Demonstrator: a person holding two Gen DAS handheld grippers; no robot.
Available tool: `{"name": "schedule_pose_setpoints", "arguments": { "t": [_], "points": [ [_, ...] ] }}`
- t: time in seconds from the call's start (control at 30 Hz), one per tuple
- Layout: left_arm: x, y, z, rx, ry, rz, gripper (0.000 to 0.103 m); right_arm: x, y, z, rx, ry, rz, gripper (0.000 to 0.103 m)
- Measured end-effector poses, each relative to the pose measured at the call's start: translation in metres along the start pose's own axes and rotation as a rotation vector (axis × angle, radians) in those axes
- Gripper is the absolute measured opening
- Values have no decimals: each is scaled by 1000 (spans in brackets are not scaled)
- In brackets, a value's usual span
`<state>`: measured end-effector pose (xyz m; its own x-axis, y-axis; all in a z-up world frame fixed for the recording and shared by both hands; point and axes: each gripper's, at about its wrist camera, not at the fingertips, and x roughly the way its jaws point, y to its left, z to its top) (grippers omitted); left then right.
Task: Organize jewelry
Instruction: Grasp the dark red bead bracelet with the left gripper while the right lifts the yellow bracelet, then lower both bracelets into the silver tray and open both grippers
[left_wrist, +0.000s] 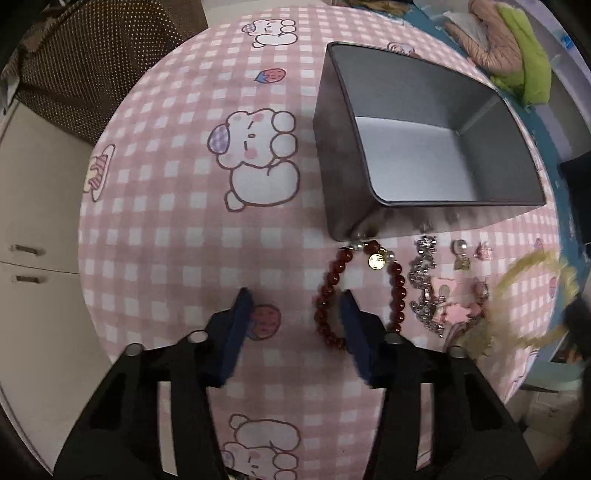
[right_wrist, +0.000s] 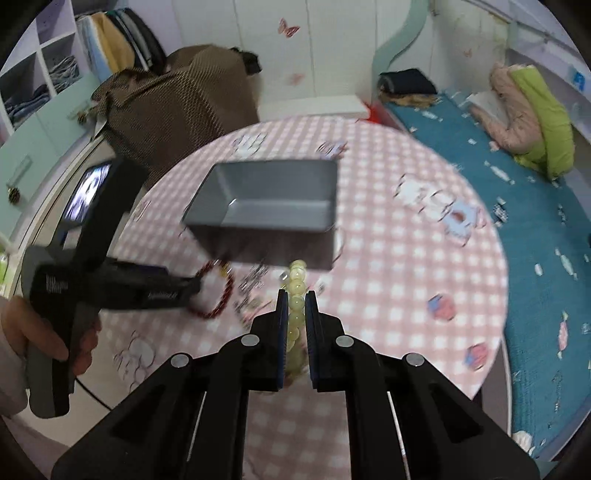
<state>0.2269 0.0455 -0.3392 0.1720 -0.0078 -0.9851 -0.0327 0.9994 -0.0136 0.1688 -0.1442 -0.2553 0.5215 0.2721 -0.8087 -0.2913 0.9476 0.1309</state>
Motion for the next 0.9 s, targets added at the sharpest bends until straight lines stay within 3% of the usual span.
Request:
{"name": "schedule_pose_setpoints", "arguments": {
  "t": [0.07, 0.13, 0.17, 0.37, 0.5, 0.9],
  "points": [
    [1, 0, 1, 0, 12, 12, 40, 0, -2, 3, 12, -11, -14, 8],
    [1, -2, 5, 16, 14, 2, 12, -1, -7, 6, 23, -21, -31, 8],
    [1, -3, 6, 22, 21, -3, 7, -1, -10, 7, 27, -23, -38, 8],
    [0, 10, 8, -36, 64, -99, 7, -4, -17, 11, 34, -33, -66, 8],
    [-15, 12, 4, -34, 39, -137, 7, -11, -19, 19, 26, -58, -87, 8],
    [-116, 7, -2, 12, -149, -275, 7, -38, -15, 42, 2, -154, -127, 8]
  ]
}}
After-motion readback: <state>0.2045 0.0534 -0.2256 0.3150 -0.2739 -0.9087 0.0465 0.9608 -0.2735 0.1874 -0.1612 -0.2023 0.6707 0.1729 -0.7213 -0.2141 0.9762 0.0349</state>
